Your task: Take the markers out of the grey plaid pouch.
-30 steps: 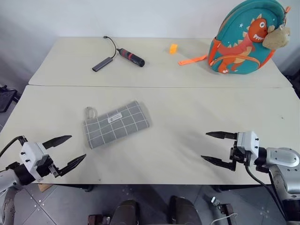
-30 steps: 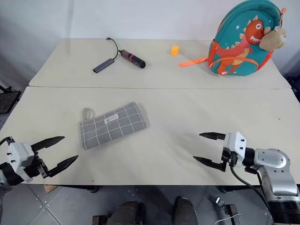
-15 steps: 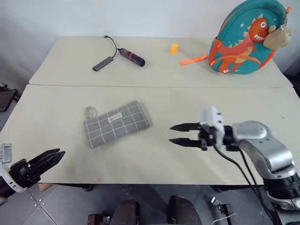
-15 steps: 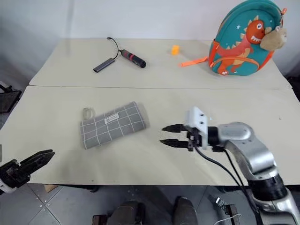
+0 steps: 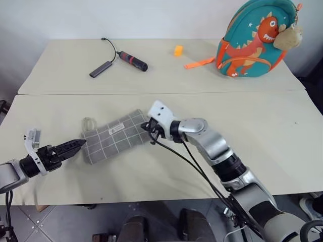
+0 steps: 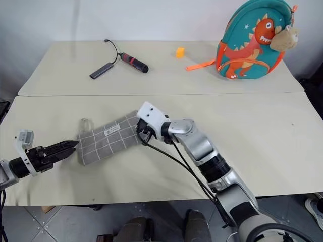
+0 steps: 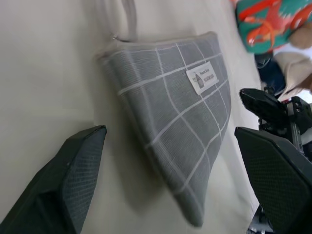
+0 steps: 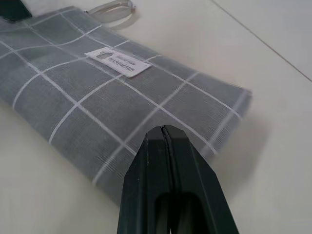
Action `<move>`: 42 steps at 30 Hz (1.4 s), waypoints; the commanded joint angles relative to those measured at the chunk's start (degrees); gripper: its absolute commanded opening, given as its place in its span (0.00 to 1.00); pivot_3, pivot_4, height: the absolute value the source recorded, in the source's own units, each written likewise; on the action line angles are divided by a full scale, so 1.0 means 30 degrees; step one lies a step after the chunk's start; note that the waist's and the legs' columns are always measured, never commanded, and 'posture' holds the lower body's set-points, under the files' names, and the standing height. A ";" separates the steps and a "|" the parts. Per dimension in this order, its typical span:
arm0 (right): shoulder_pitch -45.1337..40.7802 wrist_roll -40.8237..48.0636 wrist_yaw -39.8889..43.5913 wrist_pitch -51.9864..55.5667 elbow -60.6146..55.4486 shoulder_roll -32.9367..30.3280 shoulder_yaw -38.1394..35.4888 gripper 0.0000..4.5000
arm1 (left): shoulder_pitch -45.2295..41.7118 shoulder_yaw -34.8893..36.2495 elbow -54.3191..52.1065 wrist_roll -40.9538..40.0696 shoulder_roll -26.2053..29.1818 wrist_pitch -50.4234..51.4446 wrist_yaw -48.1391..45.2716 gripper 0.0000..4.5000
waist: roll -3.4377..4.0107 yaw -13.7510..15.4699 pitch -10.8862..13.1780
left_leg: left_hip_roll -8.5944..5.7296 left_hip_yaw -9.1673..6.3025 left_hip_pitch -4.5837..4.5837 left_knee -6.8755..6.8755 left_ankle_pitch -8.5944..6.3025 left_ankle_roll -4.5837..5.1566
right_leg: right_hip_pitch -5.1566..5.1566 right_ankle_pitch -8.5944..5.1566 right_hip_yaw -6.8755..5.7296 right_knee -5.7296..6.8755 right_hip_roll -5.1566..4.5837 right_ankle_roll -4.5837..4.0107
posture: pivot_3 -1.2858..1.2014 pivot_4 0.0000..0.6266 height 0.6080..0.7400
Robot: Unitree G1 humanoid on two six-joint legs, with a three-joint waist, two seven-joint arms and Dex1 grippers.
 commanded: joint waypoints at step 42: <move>0.1302 -0.2407 0.3515 -0.5806 0.1501 -0.0987 -0.0502 0.00 | -0.7718 -0.5584 0.5300 0.5514 -0.2465 0.3632 -0.5113 0.01 | -0.0010 0.0475 -0.0093 | -0.0001 0.0203 0.0106 0.0092 0.0045 -0.0013 | 0.0049 -0.0015 0.0226 0.0006 -0.0004 -0.0027 | 0.52 0.24 1.00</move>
